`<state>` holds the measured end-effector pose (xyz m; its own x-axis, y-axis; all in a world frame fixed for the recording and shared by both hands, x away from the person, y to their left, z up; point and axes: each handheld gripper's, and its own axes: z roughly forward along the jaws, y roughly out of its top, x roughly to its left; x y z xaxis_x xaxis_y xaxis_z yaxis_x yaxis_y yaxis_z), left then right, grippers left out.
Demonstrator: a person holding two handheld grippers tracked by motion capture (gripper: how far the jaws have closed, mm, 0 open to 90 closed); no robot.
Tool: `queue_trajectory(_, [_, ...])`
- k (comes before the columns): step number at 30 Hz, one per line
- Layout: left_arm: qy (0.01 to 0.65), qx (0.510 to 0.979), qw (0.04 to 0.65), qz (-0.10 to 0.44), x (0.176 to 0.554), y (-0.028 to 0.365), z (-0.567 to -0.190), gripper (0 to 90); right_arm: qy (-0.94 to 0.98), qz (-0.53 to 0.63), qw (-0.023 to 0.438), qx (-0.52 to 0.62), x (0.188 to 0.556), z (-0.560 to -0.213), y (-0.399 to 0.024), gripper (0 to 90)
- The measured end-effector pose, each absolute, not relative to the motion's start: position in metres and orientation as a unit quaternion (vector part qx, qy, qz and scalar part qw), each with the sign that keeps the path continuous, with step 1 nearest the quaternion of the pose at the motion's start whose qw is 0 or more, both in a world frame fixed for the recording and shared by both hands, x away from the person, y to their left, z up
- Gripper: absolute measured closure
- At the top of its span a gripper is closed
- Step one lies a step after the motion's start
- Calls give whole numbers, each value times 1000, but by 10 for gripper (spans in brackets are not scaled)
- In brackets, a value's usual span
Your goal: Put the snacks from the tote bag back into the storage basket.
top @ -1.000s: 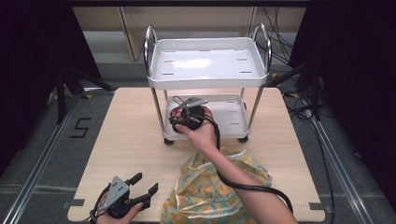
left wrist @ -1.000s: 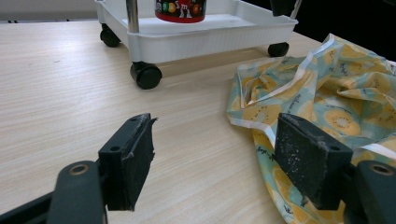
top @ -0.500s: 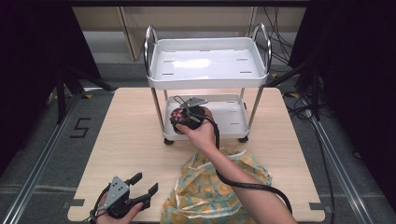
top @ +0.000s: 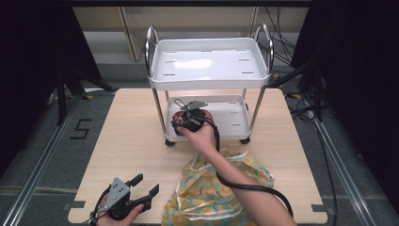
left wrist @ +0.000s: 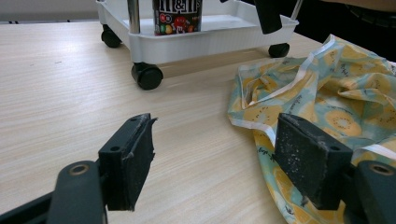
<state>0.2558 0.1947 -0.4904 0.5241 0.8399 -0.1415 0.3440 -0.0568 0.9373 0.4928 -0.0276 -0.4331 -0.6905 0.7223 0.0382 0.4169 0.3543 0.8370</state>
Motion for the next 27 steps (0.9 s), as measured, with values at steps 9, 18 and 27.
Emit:
queue_trajectory(9, [429, 689, 536, 231, 256, 195, -490, 279, 808, 436, 178, 354, 495, -442, -28, 267])
queue_trajectory(18, [433, 692, 529, 231, 255, 194, -490, 279, 810, 435, 175, 352, 495, -447, -28, 264])
queue_trajectory(27, [428, 694, 530, 231, 255, 194, -490, 279, 806, 434, 166, 368, 491, -447, -27, 183])
